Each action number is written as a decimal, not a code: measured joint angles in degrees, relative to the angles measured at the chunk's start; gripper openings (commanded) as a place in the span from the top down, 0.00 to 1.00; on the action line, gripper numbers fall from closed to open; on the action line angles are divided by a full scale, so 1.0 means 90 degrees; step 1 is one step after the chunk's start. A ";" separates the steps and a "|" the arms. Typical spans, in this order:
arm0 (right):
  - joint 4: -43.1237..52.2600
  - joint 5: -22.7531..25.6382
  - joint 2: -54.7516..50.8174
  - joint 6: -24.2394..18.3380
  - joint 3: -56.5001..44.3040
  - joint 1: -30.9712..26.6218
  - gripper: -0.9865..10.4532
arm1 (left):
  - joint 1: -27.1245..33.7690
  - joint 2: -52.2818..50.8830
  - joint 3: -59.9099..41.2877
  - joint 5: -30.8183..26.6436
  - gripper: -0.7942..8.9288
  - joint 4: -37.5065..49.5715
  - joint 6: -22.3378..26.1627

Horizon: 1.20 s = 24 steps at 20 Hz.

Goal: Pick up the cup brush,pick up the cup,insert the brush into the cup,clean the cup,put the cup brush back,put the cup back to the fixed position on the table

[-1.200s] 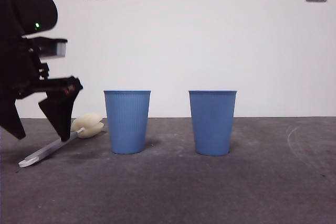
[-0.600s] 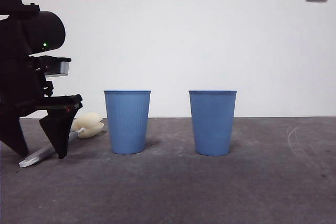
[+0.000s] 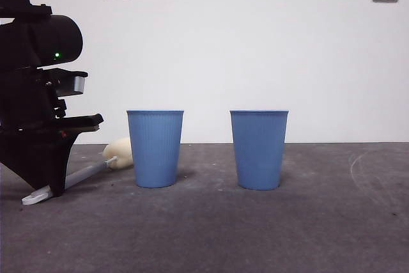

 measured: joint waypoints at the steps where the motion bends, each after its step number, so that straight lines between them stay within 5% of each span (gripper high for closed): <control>1: 0.0002 0.0000 0.0000 0.0000 0.0000 0.0000 0.42 | 0.0032 -0.0005 0.0000 0.0017 0.93 -0.0012 0.0000; 6: 0.0146 0.0068 0.0017 0.0000 0.0000 0.0267 0.42 | 0.0466 -0.0512 -0.0005 0.0070 0.93 -0.0355 0.0204; 13: 0.0940 0.0716 0.0818 -0.0005 -0.0046 0.1107 0.42 | 0.0848 -0.2963 -0.0005 0.0265 0.93 -0.1834 0.1156; 18: 0.2244 0.1205 0.1807 0.0002 -0.0610 0.1904 0.42 | 0.0845 -0.4690 -0.0002 0.0566 0.93 -0.2591 0.1224; 24: 0.4680 0.2324 0.2676 0.0517 -0.1960 0.2922 0.42 | 0.0845 -0.5282 -0.0002 0.0571 0.93 -0.3257 0.1224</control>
